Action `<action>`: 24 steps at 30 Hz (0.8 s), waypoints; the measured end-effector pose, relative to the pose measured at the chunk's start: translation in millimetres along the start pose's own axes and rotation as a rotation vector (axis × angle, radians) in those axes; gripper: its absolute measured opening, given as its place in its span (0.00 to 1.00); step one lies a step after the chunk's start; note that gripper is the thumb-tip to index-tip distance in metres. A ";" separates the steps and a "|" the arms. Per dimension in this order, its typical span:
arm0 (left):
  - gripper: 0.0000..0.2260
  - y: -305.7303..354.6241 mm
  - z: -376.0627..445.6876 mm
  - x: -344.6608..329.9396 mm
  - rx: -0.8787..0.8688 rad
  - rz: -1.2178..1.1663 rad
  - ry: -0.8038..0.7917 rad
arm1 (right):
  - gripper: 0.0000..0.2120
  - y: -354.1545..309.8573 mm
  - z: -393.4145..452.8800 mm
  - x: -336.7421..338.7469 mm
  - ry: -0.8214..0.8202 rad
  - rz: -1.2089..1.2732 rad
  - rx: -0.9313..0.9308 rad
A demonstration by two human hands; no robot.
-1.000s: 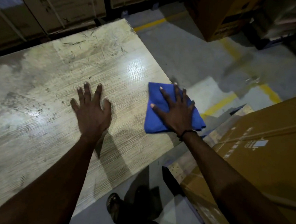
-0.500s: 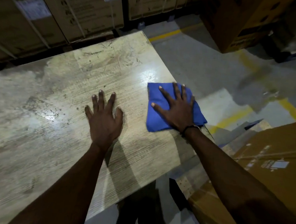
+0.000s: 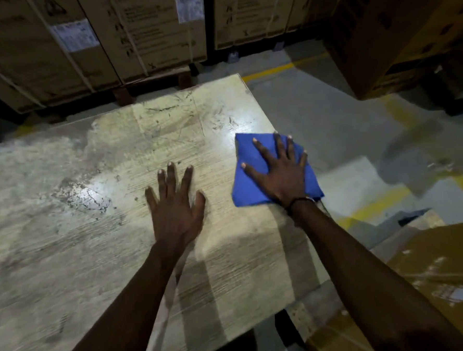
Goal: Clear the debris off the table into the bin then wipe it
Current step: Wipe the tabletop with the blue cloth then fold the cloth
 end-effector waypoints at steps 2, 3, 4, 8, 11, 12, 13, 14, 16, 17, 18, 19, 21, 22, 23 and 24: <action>0.31 -8.3 39.3 8.0 0.008 -0.005 -0.012 | 0.38 -29.0 17.2 -8.6 -0.001 -0.011 0.030; 0.32 -13.6 61.9 14.7 0.018 -0.006 -0.019 | 0.38 -45.5 12.6 -13.4 0.006 -0.036 0.073; 0.33 -20.5 85.4 22.5 0.029 -0.004 -0.028 | 0.38 -60.0 2.6 -19.4 0.012 -0.059 0.134; 0.32 -47.5 136.8 44.8 0.021 0.025 -0.014 | 0.36 -72.7 -61.0 -25.9 0.031 -0.026 0.334; 0.29 -49.0 135.2 46.0 0.003 0.031 0.044 | 0.36 -55.2 -44.6 -21.1 0.056 -0.060 0.292; 0.28 -48.1 134.5 45.7 0.005 0.027 0.053 | 0.36 -50.3 -22.3 -17.7 0.067 -0.080 0.241; 0.28 -46.7 133.6 45.6 0.009 0.022 0.056 | 0.37 -46.0 5.8 -12.9 0.065 -0.080 0.188; 0.28 -46.5 134.4 46.5 0.014 0.016 0.054 | 0.37 -44.6 39.6 -7.6 0.046 -0.058 0.146; 0.28 -46.5 135.3 48.5 0.018 0.008 0.058 | 0.37 -47.2 105.4 4.7 0.012 0.003 0.087; 0.28 -46.8 135.7 49.2 0.019 0.001 0.059 | 0.37 -51.7 133.6 8.5 -0.009 0.034 0.058; 0.29 -46.5 135.3 49.3 0.018 -0.009 0.059 | 0.37 -57.1 154.1 9.7 -0.021 0.059 0.025; 0.29 -46.8 135.7 50.0 0.018 -0.019 0.057 | 0.37 -65.7 167.7 8.8 -0.021 0.068 0.000; 0.29 -46.6 136.8 50.9 0.023 -0.031 0.056 | 0.37 -84.7 166.8 2.9 0.006 0.017 -0.013; 0.29 -46.4 137.2 51.6 0.026 -0.038 0.052 | 0.37 -94.2 153.3 -0.3 0.009 -0.014 0.009; 0.29 -46.2 136.6 51.9 0.025 -0.045 0.050 | 0.37 -102.0 133.2 -3.1 0.007 -0.034 0.048; 0.30 -46.3 137.1 52.5 0.021 -0.051 0.048 | 0.37 -108.1 112.0 -6.0 -0.001 -0.041 0.090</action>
Point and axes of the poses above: each hand's wrist, its own z-axis towards the middle knuckle, its own x-axis out of the back of the hand, y = z × x, the point moved 5 cm from there along z, towards the middle knuckle, and after that the axes turned 8 degrees about -y, right-handed, at the moved point
